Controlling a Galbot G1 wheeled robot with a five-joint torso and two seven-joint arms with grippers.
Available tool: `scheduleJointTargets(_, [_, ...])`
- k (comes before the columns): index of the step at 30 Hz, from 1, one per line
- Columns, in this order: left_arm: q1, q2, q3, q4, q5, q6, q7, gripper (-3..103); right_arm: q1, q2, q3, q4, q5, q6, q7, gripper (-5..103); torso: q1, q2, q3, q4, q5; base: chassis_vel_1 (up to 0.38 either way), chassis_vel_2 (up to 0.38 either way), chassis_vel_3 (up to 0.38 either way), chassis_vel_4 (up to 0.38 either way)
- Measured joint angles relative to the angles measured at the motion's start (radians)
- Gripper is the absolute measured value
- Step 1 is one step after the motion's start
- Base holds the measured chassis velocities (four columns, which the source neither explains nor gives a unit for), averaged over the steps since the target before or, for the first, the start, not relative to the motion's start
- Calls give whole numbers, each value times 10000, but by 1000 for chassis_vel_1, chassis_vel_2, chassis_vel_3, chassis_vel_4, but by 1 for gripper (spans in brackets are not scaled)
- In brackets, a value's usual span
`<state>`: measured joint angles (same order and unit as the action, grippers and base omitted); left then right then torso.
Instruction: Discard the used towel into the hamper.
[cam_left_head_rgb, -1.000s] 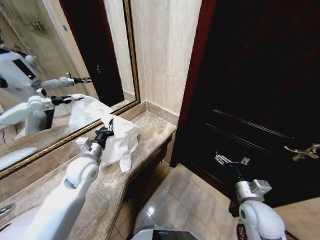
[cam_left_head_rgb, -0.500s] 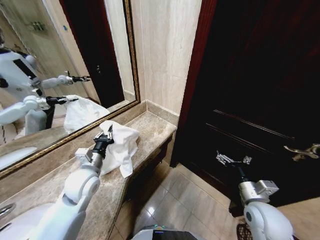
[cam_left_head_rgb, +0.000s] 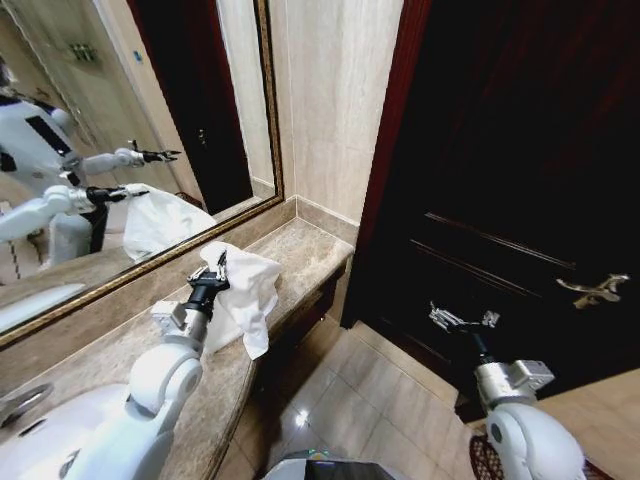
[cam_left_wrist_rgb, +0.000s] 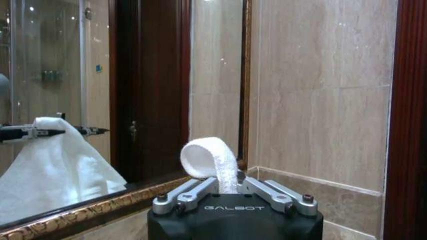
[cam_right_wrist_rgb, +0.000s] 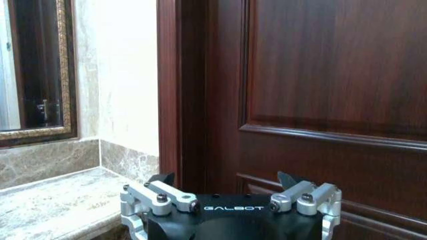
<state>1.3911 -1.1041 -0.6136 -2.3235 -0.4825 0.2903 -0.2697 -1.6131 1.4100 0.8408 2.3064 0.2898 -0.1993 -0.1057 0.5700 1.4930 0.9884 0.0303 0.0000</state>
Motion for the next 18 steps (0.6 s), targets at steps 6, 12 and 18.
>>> scheduleJointTargets(6, [-5,-2,7,-29,0,-16,2,2,-73,24,11,111,0,0,0,100,2,0,1,-2,0,46,-48,-44,44])
scheduleJointTargets(12, [12,-52,13,-31,1,-84,8,2,-122,58,16,174,-15,-1,0,100,3,0,1,-1,1,45,-50,-61,55])
scheduleJointTargets(18, [41,-96,23,-31,49,-146,23,2,-135,77,2,210,-25,-2,-1,100,1,0,0,0,2,77,-83,-66,83])
